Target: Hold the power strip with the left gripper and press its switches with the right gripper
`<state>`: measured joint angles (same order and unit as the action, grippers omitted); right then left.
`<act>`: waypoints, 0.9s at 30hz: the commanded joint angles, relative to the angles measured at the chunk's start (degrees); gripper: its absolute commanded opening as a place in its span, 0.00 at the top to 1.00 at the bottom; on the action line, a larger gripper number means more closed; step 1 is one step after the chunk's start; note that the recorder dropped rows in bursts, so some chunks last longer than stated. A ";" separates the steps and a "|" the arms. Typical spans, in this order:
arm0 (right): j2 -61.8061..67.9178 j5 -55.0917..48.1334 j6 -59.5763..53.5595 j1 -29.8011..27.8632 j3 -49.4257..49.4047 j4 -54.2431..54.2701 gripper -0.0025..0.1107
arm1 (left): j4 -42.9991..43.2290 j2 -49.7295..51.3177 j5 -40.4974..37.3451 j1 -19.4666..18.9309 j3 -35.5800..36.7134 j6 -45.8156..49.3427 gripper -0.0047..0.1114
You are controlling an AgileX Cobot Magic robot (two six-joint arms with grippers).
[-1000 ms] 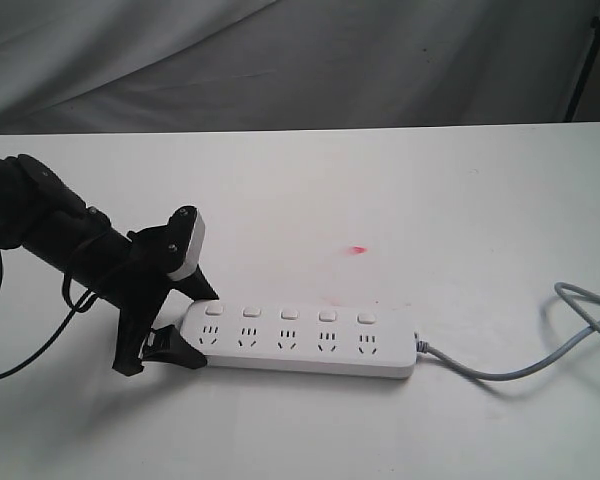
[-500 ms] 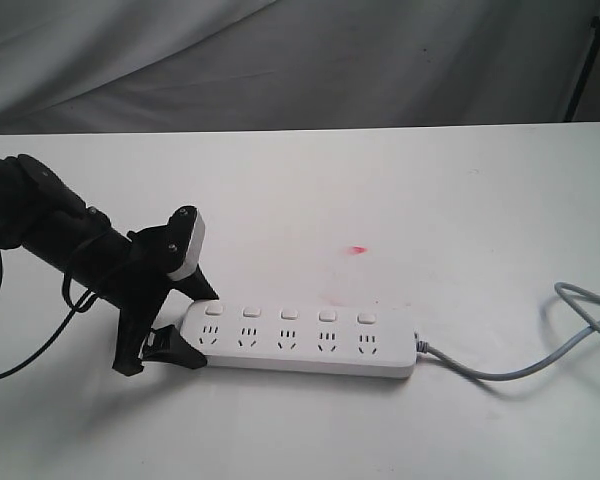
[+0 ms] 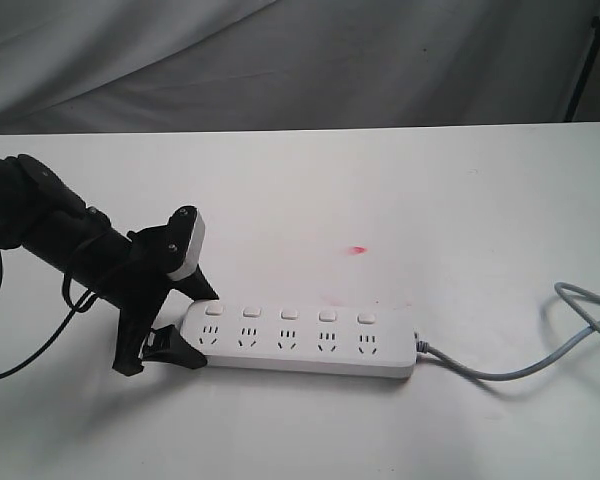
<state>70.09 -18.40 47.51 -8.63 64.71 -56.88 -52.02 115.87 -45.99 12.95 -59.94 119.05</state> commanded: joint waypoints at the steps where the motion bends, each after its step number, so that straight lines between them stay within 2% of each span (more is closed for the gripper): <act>1: 4.10 -9.08 -19.80 0.14 5.26 15.75 0.98 | 0.19 0.17 -0.37 0.31 -0.20 -0.22 0.91; 4: 7.37 -13.28 -47.09 0.14 9.73 38.59 0.98 | 0.19 0.17 -0.37 0.31 -0.20 -0.22 0.91; 5: 8.93 -16.68 -57.03 0.14 11.80 49.11 0.98 | 0.19 0.17 -0.37 0.31 -0.20 -0.22 0.91; 8: 12.53 -24.92 -83.04 0.14 15.43 70.36 0.98 | 0.19 0.17 -0.37 0.31 -0.20 -0.22 0.91; 11: 15.12 -29.88 -103.61 0.14 15.75 87.69 0.98 | 0.19 0.17 -0.37 0.31 -0.20 -0.22 0.91; 16: 19.44 -33.23 -120.96 0.14 15.75 102.26 0.98 | 0.19 0.17 -0.37 0.31 -0.20 -0.29 0.91; 23: 25.95 -35.46 -128.70 0.14 15.75 112.79 0.97 | 0.19 0.17 -0.37 0.31 -0.20 -0.29 0.91; 25: 27.72 -35.84 -130.52 0.74 15.75 114.09 0.90 | 0.19 0.17 -0.37 0.31 -0.20 -0.29 0.91; 27: 29.34 -35.84 -131.39 2.00 15.75 114.07 0.76 | 0.19 0.17 -0.37 0.31 -0.20 -0.17 0.91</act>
<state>97.47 -53.36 -81.52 -8.02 80.05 55.34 -52.02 115.87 -45.99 12.95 -59.94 119.05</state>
